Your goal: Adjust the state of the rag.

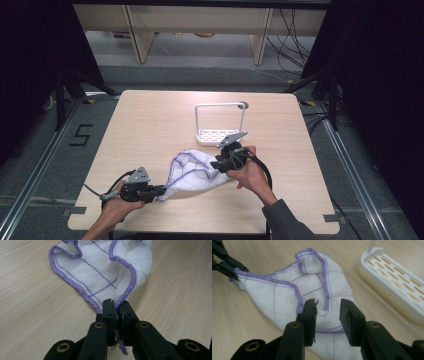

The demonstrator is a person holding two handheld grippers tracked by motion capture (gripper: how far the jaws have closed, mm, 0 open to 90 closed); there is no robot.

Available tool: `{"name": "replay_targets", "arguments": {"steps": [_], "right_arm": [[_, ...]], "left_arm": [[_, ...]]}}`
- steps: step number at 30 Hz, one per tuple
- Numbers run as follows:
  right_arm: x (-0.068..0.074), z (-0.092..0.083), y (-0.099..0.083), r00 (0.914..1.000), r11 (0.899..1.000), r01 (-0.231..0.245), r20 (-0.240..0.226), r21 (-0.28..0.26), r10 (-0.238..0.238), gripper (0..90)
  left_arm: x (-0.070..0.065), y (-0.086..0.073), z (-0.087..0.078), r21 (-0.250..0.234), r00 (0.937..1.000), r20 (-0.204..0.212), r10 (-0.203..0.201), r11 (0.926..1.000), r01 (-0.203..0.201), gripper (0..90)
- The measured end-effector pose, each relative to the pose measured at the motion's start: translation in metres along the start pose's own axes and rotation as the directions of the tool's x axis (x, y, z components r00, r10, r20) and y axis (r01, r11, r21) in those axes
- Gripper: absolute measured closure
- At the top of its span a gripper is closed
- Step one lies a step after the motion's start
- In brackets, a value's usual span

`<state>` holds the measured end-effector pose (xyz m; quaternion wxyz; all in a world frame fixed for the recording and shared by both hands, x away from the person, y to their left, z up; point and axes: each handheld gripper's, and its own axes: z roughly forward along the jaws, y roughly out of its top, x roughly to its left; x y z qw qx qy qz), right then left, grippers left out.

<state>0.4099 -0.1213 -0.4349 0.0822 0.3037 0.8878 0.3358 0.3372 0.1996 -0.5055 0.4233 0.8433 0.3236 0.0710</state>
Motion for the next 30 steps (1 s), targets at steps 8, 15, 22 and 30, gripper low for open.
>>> {"name": "replay_targets", "arguments": {"steps": [8, 15, 22, 30], "right_arm": [[0.023, 0.018, -0.028, 0.9997, 0.999, -0.006, -0.023, 0.049, 0.007, 57.5], [0.024, 0.049, -0.019, 0.9969, 0.999, 0.0, 0.078, 0.038, -0.003, 57.5], [0.014, 0.058, -0.019, 0.996, 0.998, 0.016, 0.087, 0.064, -0.021, 89.2], [0.015, 0.038, -0.014, 0.9991, 0.999, 0.011, 0.04, 0.036, -0.013, 90.0]], "left_arm": [[-0.001, 0.0, -0.001, -0.007, 1.0, -0.001, -0.007, 1.0, 0.007, 84.2], [0.0, 0.0, -0.001, -0.005, 1.0, 0.001, -0.002, 1.0, 0.002, 83.2], [-0.002, 0.0, -0.001, -0.025, 0.9998, 0.015, -0.01, 0.9996, 0.011, 84.1], [-0.004, 0.002, -0.001, -0.012, 1.0, 0.006, 0.002, 0.9999, -0.002, 84.2]]}}
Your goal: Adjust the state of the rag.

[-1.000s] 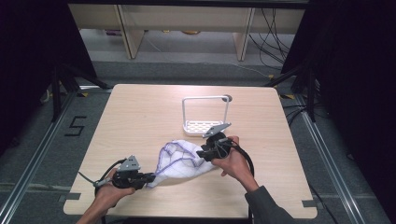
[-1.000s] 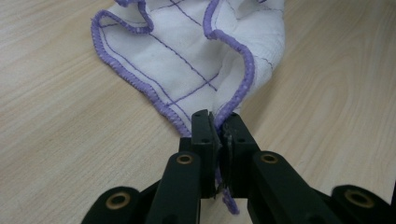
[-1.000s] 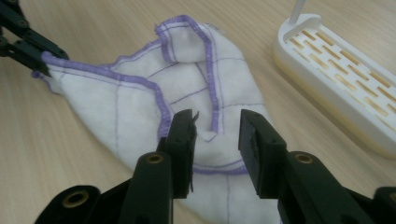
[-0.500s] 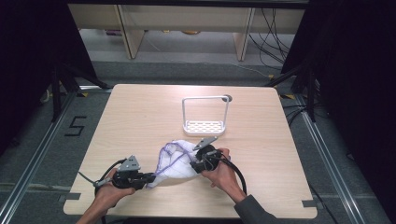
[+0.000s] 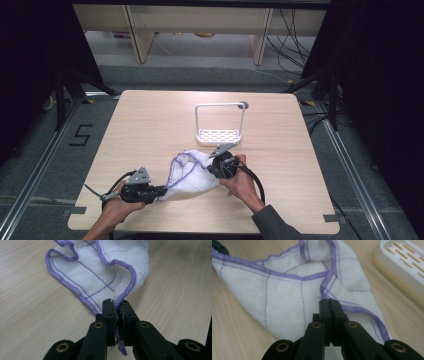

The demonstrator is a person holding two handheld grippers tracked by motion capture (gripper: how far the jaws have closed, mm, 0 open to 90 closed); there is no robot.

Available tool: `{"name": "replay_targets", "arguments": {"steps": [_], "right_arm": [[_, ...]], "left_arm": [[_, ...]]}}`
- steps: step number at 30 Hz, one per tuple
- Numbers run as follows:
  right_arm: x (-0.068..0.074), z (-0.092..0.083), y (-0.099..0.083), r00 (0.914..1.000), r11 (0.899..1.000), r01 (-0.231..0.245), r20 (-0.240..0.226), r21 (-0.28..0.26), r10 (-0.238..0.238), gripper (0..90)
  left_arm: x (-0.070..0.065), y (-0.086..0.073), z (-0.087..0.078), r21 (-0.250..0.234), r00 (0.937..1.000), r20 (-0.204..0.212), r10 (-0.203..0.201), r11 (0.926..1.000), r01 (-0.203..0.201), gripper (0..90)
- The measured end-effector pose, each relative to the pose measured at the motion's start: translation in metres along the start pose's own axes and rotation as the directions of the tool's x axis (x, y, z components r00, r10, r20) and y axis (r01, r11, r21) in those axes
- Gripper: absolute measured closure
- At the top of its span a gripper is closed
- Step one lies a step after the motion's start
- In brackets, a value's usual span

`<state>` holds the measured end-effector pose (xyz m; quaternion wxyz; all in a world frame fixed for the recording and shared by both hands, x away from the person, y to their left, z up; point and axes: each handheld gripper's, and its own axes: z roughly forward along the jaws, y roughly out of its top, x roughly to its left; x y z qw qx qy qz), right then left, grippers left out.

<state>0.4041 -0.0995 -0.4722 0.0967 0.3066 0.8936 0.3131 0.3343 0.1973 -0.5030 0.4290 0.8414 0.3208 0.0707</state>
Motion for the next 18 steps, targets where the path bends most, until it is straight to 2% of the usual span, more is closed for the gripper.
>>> {"name": "replay_targets", "arguments": {"steps": [1, 3, 4, 5, 6, 7, 9, 10, 11, 12, 13, 16, 17, 18], "right_arm": [[0.003, 0.003, 0.003, 0.9996, 0.999, 0.029, -0.005, 0.016, -0.029, 90.0], [0.004, 0.002, 0.003, 0.9997, 1.0, 0.018, -0.014, 0.009, -0.018, 90.0], [0.001, 0.001, 0.004, 0.9994, 1.0, 0.029, -0.018, 0.006, -0.029, 89.9], [-0.002, 0.0, 0.004, 0.9991, 1.0, 0.001, -0.042, 0.015, -0.001, 84.3], [-0.002, 0.0, 0.004, 0.9991, 1.0, 0.001, -0.042, 0.015, -0.001, 84.3], [-0.005, -0.002, 0.006, 0.9996, 1.0, -0.025, -0.014, 0.001, 0.025, 70.3], [-0.005, -0.002, 0.007, 0.9999, 1.0, -0.01, -0.001, 0.004, 0.01, 68.9], [-0.003, -0.003, 0.009, 0.9996, 1.0, -0.027, -0.007, 0.003, 0.027, 67.7], [-0.004, -0.001, 0.012, 0.9999, 1.0, -0.006, -0.014, -0.016, 0.005, 65.1], [-0.003, 0.003, 0.014, 0.9999, 1.0, -0.014, 0.0, -0.026, 0.014, 62.0], [0.0, 0.009, 0.018, 1.0, 1.0, -0.007, 0.006, 0.005, 0.007, 59.6], [0.001, 0.018, 0.02, 0.9994, 1.0, 0.014, 0.03, 0.028, -0.014, 64.1], [0.002, 0.021, 0.021, 0.999, 0.999, 0.022, 0.037, 0.036, -0.023, 70.7], [-0.001, 0.027, 0.022, 0.9974, 0.998, 0.052, 0.049, 0.018, -0.053, 82.6]], "left_arm": [[0.001, 0.0, -0.001, 0.003, 0.9999, 0.001, 0.01, 0.9999, -0.01, 84.1], [0.001, -0.001, -0.002, -0.001, 1.0, 0.0, 0.003, 1.0, -0.003, 84.0], [0.001, -0.001, -0.002, -0.001, 1.0, 0.0, 0.003, 1.0, -0.003, 83.8], [0.002, -0.001, -0.001, 0.0, 1.0, -0.001, -0.001, 1.0, 0.001, 83.8], [0.002, -0.001, -0.001, 0.0, 1.0, -0.001, -0.001, 1.0, 0.001, 83.7], [0.001, 0.0, 0.0, -0.005, 1.0, 0.003, -0.005, 1.0, 0.005, 83.6], [0.001, 0.0, -0.001, 0.002, 1.0, 0.003, 0.007, 1.0, -0.007, 83.5], [0.001, 0.0, -0.001, 0.001, 1.0, 0.001, 0.009, 1.0, -0.009, 83.4], [0.001, 0.0, -0.001, 0.001, 1.0, 0.001, 0.008, 1.0, -0.008, 83.3], [0.001, 0.0, 0.0, 0.002, 1.0, 0.0, 0.007, 1.0, -0.007, 83.2], [0.001, 0.0, 0.0, 0.0, 1.0, 0.0, 0.006, 1.0, -0.006, 83.1], [0.001, 0.0, -0.001, 0.002, 0.9999, -0.001, 0.01, 0.9999, -0.01, 82.9], [0.001, 0.0, -0.001, 0.002, 0.9999, -0.002, 0.012, 0.9999, -0.012, 82.9], [0.001, -0.001, -0.001, -0.005, 0.9999, 0.002, 0.011, 0.9999, -0.011, 82.9]]}}
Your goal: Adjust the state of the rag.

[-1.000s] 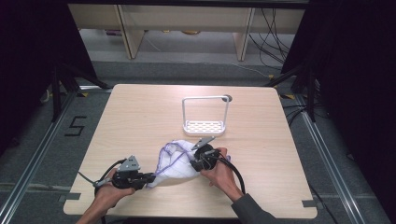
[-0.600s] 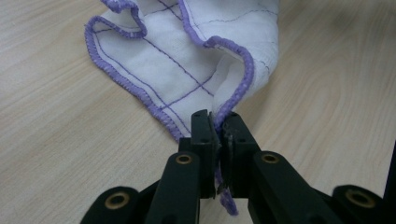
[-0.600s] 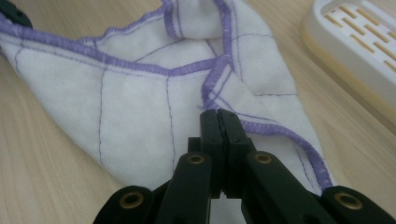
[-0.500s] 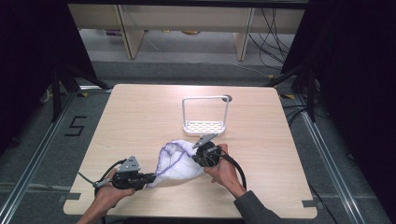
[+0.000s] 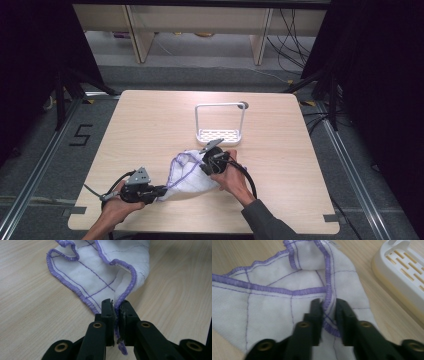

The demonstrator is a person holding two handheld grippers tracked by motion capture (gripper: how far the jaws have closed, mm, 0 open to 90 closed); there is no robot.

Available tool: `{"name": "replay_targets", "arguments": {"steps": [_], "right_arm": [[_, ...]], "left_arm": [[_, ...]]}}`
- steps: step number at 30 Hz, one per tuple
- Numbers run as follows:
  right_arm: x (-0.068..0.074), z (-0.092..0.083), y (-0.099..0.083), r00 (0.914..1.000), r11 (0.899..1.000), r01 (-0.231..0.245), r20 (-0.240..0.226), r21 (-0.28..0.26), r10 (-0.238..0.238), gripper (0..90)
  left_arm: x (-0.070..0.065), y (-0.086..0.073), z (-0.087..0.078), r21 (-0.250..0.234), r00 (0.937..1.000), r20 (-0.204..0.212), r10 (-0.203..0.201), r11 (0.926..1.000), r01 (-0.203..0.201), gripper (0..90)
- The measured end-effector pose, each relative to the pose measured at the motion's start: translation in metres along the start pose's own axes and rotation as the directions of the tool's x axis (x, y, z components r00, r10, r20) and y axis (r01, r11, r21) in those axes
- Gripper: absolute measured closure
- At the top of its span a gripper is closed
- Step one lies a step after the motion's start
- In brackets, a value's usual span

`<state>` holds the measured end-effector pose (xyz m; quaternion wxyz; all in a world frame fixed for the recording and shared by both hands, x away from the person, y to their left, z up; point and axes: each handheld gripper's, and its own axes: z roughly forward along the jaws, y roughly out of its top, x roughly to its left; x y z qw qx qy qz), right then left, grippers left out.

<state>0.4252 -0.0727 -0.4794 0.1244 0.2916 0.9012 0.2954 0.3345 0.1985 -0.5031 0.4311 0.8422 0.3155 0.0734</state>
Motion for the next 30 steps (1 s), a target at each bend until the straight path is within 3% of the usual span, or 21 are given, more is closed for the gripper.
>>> {"name": "replay_targets", "arguments": {"steps": [3, 4, 6, 7, 9, 10, 11, 12, 13, 14, 17, 18, 21, 22, 23, 27, 28, 29, 30], "right_arm": [[-0.002, -0.004, 0.0, 1.0, 1.0, -0.004, -0.008, 0.008, 0.004, 86.0], [-0.002, -0.01, -0.001, 0.9999, 1.0, -0.003, -0.01, 0.0, 0.003, 86.3], [-0.004, -0.031, -0.007, 0.9993, 0.999, -0.03, -0.023, -0.025, 0.03, 86.4], [-0.006, -0.044, -0.012, 0.9985, 0.999, -0.006, -0.054, -0.051, 0.003, 86.5], [-0.006, -0.066, -0.024, 0.9976, 0.996, 0.003, -0.068, -0.089, -0.009, 86.5], [-0.006, -0.066, -0.024, 0.9976, 0.996, 0.003, -0.068, -0.089, -0.009, 86.5], [-0.005, -0.077, -0.031, 0.9963, 0.996, 0.008, -0.085, -0.088, -0.016, 86.5], [0.0, -0.094, -0.05, 0.9945, 0.994, 0.007, -0.103, -0.109, -0.018, 86.5], [0.0, -0.094, -0.05, 0.9945, 0.994, 0.007, -0.103, -0.109, -0.018, 86.5], [0.003, -0.101, -0.058, 0.995, 0.995, -0.017, -0.1, -0.101, 0.007, 86.5], [0.014, -0.12, -0.102, 0.9905, 0.994, -0.039, -0.135, -0.1, 0.025, 86.4], [0.016, -0.123, -0.111, 0.9889, 0.994, -0.047, -0.145, -0.096, 0.032, 86.4], [0.024, -0.122, -0.139, 0.9846, 0.994, -0.075, -0.164, -0.085, 0.06, 86.4], [0.025, -0.122, -0.145, 0.9843, 0.996, -0.067, -0.168, -0.06, 0.056, 86.4], [0.027, -0.119, -0.152, 0.983, 0.997, -0.073, -0.172, -0.039, 0.065, 86.4], [0.028, -0.116, -0.165, 0.9808, 0.996, -0.091, -0.173, 0.005, 0.091, 86.2], [0.028, -0.114, -0.17, 0.9768, 0.993, -0.118, -0.179, 0.006, 0.118, 85.7], [0.026, -0.114, -0.171, 0.9792, 0.994, -0.107, -0.171, 0.019, 0.109, 85.0], [0.026, -0.114, -0.171, 0.9792, 0.994, -0.107, -0.171, 0.019, 0.109, 85.0]], "left_arm": [[-0.001, 0.0, -0.001, -0.004, 0.9999, -0.005, -0.013, 0.9999, 0.013, 83.2], [0.0, 0.001, -0.002, -0.001, 1.0, -0.005, -0.001, 1.0, 0.001, 83.5], [-0.001, 0.001, -0.003, -0.006, 1.0, -0.006, 0.003, 1.0, -0.003, 84.9], [-0.005, 0.002, -0.006, -0.016, 0.9999, -0.004, 0.01, 0.9998, -0.01, 85.2], [-0.007, 0.002, -0.007, -0.022, 0.9999, -0.001, 0.01, 0.9997, -0.01, 85.4], [-0.01, 0.002, -0.008, -0.025, 0.9998, 0.004, 0.019, 0.9995, -0.019, 85.4], [-0.015, 0.002, -0.009, -0.019, 0.9993, 0.009, 0.036, 0.9992, -0.036, 85.5], [-0.024, 0.001, -0.009, -0.013, 0.9984, 0.019, 0.053, 0.9985, -0.053, 85.9], [-0.024, 0.001, -0.009, -0.013, 0.9984, 0.019, 0.053, 0.9985, -0.053, 85.9], [-0.033, 0.002, -0.008, -0.01, 0.9966, 0.039, 0.072, 0.9974, -0.072, 85.9], [-0.048, 0.003, -0.007, 0.012, 0.9875, 0.066, 0.143, 0.9895, -0.144, 86.4], [-0.055, 0.002, -0.004, 0.025, 0.983, 0.098, 0.155, 0.987, -0.159, 86.5], [-0.059, -0.003, 0.001, 0.059, 0.9809, 0.11, 0.161, 0.984, -0.168, 86.2], [-0.061, -0.005, 0.002, 0.077, 0.982, 0.112, 0.152, 0.9839, -0.161, 86.2], [-0.063, -0.006, 0.005, 0.079, 0.9786, 0.128, 0.162, 0.9818, -0.172, 86.1], [-0.069, -0.008, 0.008, 0.102, 0.9732, 0.157, 0.168, 0.9775, -0.185, 82.9], [-0.07, -0.008, 0.01, 0.111, 0.9693, 0.166, 0.181, 0.9733, -0.201, 80.7], [-0.07, -0.008, 0.01, 0.111, 0.9693, 0.166, 0.181, 0.9733, -0.201, 77.1], [-0.071, -0.009, 0.01, 0.098, 0.9753, 0.16, 0.153, 0.9807, -0.169, 77.1]]}}
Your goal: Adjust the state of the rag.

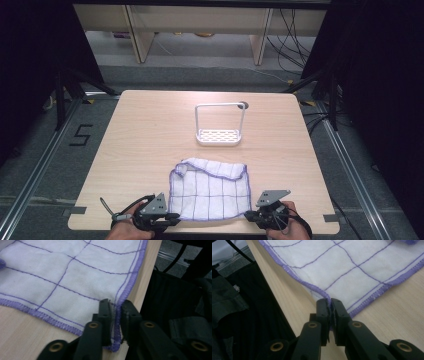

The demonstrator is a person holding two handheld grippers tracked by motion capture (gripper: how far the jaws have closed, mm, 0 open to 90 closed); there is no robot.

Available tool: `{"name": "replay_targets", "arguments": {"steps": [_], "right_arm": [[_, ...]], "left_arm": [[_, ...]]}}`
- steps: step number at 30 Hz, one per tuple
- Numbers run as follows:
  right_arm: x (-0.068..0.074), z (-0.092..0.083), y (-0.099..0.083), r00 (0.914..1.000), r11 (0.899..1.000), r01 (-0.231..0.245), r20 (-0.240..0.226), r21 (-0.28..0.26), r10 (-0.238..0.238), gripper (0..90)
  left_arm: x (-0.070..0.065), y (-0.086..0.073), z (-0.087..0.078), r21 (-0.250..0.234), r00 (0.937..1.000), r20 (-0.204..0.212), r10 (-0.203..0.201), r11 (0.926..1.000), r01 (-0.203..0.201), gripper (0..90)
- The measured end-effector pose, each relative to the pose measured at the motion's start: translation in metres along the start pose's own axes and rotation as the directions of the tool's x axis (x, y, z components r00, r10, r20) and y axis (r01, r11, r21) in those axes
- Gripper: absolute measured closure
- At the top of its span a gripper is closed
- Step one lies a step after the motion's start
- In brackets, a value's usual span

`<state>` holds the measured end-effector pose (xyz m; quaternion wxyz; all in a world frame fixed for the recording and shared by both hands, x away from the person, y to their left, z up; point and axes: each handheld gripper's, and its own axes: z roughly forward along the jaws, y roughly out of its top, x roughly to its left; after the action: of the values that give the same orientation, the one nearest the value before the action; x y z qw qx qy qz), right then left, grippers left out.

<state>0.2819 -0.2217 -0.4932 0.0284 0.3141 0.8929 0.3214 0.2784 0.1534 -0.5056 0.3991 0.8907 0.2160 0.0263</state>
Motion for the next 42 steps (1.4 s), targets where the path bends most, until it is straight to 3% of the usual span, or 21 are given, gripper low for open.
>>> {"name": "replay_targets", "arguments": {"steps": [1, 2, 3, 4, 5, 8, 9, 12, 14, 16, 18, 19, 20, 29, 32, 33, 35, 37, 39, 41, 42], "right_arm": [[0.001, 0.0, 0.0, 0.9998, 1.0, -0.018, -0.001, -0.014, 0.018, 74.8], [0.001, 0.0, 0.0, 0.9998, 1.0, -0.018, -0.001, -0.014, 0.018, 74.8], [-0.001, -0.007, 0.004, 0.9993, 0.999, -0.025, 0.028, -0.045, 0.026, 59.5], [-0.001, -0.007, 0.004, 0.9993, 0.999, -0.025, 0.028, -0.045, 0.026, 59.5], [-0.004, -0.018, 0.009, 0.9985, 0.993, -0.029, 0.044, -0.112, 0.034, 51.8], [-0.01, -0.031, 0.02, 0.9956, 0.986, -0.018, 0.088, -0.168, 0.034, 49.5], [-0.013, -0.033, 0.026, 0.9928, 0.982, -0.019, 0.113, -0.186, 0.04, 48.7], [-0.018, -0.032, 0.038, 0.9901, 0.981, 0.014, 0.14, -0.194, 0.014, 48.7], [-0.024, -0.024, 0.05, 0.9894, 0.981, 0.041, 0.144, -0.192, -0.013, 48.6], [-0.034, -0.01, 0.065, 0.9902, 0.985, 0.04, 0.138, -0.171, -0.016, 48.6], [-0.038, -0.002, 0.07, 0.9896, 0.986, 0.034, 0.143, -0.162, -0.01, 47.5], [-0.046, 0.013, 0.076, 0.9854, 0.991, 0.009, 0.17, -0.135, 0.015, 47.6], [-0.049, 0.017, 0.077, 0.983, 0.992, 0.016, 0.183, -0.122, 0.007, 48.5], [-0.065, 0.044, 0.086, 0.9803, 1.0, 0.023, 0.197, -0.018, -0.018, 57.2], [-0.07, 0.047, 0.087, 0.9841, 1.0, 0.016, 0.177, -0.004, -0.015, 69.7], [-0.071, 0.047, 0.087, 0.986, 1.0, 0.015, 0.166, -0.001, -0.015, 73.7], [-0.075, 0.046, 0.085, 0.9864, 1.0, 0.023, 0.163, -0.01, -0.021, 84.8], [-0.074, 0.042, 0.087, 0.9872, 1.0, 0.017, 0.159, -0.017, -0.014, 85.9], [-0.074, 0.038, 0.089, 0.9887, 0.999, 0.012, 0.149, -0.03, -0.008, 86.0], [-0.076, 0.032, 0.094, 0.987, 0.997, 0.011, 0.16, -0.07, 0.0, 86.0], [-0.077, 0.029, 0.096, 0.9882, 0.998, -0.01, 0.152, -0.07, 0.021, 86.0]], "left_arm": [[0.002, 0.001, -0.005, -0.007, 0.9999, -0.005, -0.009, 0.9999, 0.009, 69.0], [0.002, 0.001, -0.005, -0.007, 0.9999, -0.005, -0.009, 0.9999, 0.009, 65.4], [0.005, 0.003, -0.011, -0.057, 0.9983, -0.017, -0.055, 0.9969, 0.054, 59.2], [0.005, 0.003, -0.011, -0.057, 0.9983, -0.017, -0.055, 0.9969, 0.054, 57.0], [0.01, 0.006, -0.019, -0.102, 0.996, -0.03, -0.085, 0.9915, 0.081, 55.0], [0.015, 0.011, -0.025, -0.153, 0.9923, -0.058, -0.11, 0.9832, 0.1, 49.6], [0.022, 0.016, -0.028, -0.187, 0.9853, -0.093, -0.143, 0.9746, 0.124, 47.7], [0.034, 0.021, -0.028, -0.161, 0.9781, -0.153, -0.141, 0.9801, 0.116, 44.7], [0.049, 0.027, -0.019, -0.172, 0.9604, -0.205, -0.189, 0.9729, 0.155, 42.3], [0.066, 0.031, -0.01, -0.128, 0.9411, -0.283, -0.186, 0.9796, 0.155, 37.7], [0.069, 0.032, -0.006, -0.126, 0.9394, -0.279, -0.199, 0.9774, 0.17, 36.0], [0.075, 0.034, 0.002, -0.13, 0.9293, -0.292, -0.226, 0.9721, 0.195, 35.0], [0.076, 0.035, 0.004, -0.129, 0.9274, -0.296, -0.228, 0.9717, 0.198, 34.1], [0.084, 0.046, 0.016, -0.132, 0.9184, -0.291, -0.268, 0.9621, 0.239, 33.2], [0.09, 0.048, 0.019, -0.125, 0.919, -0.301, -0.254, 0.966, 0.227, 51.5], [0.092, 0.049, 0.021, -0.148, 0.9147, -0.31, -0.259, 0.9635, 0.223, 51.5], [0.097, 0.05, 0.021, -0.149, 0.919, -0.316, -0.235, 0.9691, 0.197, 73.0], [0.099, 0.051, 0.02, -0.146, 0.9201, -0.32, -0.226, 0.9712, 0.188, 81.5], [0.101, 0.054, 0.017, -0.142, 0.9248, -0.315, -0.213, 0.9741, 0.176, 82.9], [0.105, 0.06, 0.015, -0.16, 0.9207, -0.327, -0.213, 0.9727, 0.168, 83.1], [0.108, 0.064, 0.012, -0.136, 0.9265, -0.323, -0.194, 0.9782, 0.157, 83.2]]}}
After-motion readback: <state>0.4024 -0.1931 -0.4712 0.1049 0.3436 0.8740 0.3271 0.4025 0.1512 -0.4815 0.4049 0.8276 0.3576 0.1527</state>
